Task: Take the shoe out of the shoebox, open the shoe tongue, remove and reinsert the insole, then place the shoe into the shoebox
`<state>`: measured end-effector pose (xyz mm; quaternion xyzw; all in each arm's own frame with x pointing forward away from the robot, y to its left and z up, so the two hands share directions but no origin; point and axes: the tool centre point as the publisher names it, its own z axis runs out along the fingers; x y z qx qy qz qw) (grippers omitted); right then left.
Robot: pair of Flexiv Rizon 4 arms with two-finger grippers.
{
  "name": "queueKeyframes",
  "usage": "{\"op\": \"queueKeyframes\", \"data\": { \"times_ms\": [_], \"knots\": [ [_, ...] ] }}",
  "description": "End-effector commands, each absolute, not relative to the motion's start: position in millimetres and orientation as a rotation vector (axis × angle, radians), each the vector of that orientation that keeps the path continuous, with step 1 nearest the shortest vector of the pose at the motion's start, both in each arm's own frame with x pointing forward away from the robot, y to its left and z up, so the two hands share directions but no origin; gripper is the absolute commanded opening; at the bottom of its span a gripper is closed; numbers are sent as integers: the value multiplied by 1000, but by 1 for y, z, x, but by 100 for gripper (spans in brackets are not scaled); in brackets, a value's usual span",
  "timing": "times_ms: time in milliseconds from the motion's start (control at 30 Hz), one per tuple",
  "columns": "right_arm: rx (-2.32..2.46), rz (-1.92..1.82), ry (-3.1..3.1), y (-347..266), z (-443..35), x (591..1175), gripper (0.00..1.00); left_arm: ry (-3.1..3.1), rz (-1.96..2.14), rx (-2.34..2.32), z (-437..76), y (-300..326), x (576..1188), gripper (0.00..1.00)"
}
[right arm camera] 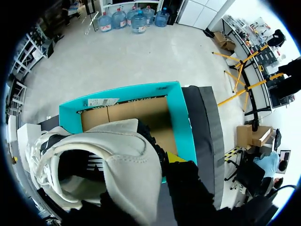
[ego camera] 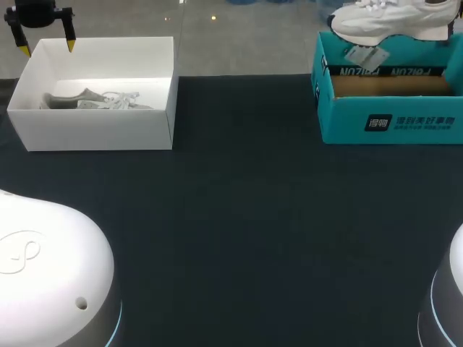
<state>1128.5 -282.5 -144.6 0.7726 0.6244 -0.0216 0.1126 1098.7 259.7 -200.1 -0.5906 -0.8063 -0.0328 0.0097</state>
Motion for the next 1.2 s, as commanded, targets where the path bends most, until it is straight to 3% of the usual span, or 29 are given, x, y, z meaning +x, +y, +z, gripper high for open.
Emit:
{"op": "queueKeyframes", "data": {
  "times_ms": [33,433,1200],
  "knots": [
    [2228,-1,1810,-282,-144,1123,0,-2517,-104,-1844,-200,260,1098,100],
    [2160,3,1770,-235,-144,1053,0,-2517,-104,-1844,-200,260,1098,100],
    [2080,112,1881,-79,-162,917,0,-2517,-104,-1844,-200,260,1098,100]
  ]
}}
